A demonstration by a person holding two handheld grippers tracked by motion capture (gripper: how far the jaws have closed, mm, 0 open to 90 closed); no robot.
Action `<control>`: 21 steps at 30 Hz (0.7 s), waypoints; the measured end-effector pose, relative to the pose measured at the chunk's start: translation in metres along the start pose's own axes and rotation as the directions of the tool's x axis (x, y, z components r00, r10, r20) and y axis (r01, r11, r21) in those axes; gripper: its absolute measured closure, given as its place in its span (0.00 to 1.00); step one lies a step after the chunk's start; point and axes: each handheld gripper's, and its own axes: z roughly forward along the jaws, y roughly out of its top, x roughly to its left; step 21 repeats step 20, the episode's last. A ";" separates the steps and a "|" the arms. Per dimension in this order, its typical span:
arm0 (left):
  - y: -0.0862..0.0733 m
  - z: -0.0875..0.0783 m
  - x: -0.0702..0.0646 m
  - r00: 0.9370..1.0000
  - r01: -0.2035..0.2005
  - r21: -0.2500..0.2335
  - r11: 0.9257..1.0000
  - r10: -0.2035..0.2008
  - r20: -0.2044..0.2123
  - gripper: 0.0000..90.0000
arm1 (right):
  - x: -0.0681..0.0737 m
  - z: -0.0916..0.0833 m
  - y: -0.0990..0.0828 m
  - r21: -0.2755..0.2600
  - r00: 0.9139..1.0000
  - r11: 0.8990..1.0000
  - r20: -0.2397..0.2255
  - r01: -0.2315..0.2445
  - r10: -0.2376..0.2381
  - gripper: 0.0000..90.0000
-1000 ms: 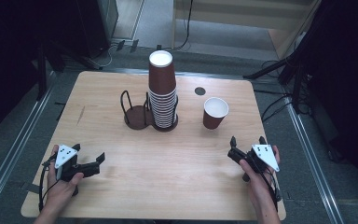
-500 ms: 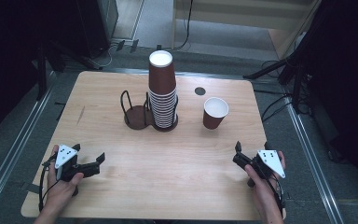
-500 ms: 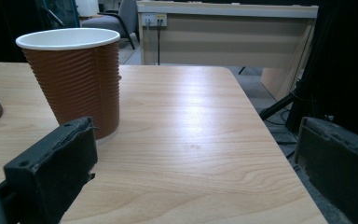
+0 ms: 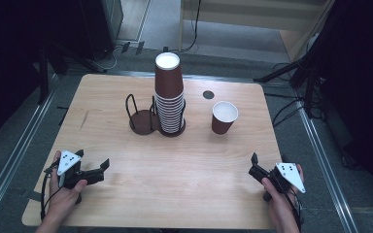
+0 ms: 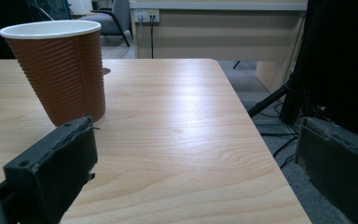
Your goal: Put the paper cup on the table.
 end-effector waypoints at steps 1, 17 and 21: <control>0.000 0.000 0.000 1.000 0.000 0.000 1.000 0.000 0.000 0.00 | 0.000 -0.001 -0.001 0.003 1.000 1.000 -0.001 0.003 -0.003 0.00; 0.000 0.000 0.000 1.000 0.001 -0.001 1.000 -0.001 -0.001 0.00 | -0.007 -0.015 -0.011 0.024 1.000 1.000 0.004 -0.009 0.009 0.00; 0.000 0.001 0.000 1.000 0.000 0.005 1.000 0.000 0.001 0.00 | -0.007 -0.015 -0.013 0.024 1.000 1.000 0.005 -0.010 0.010 0.00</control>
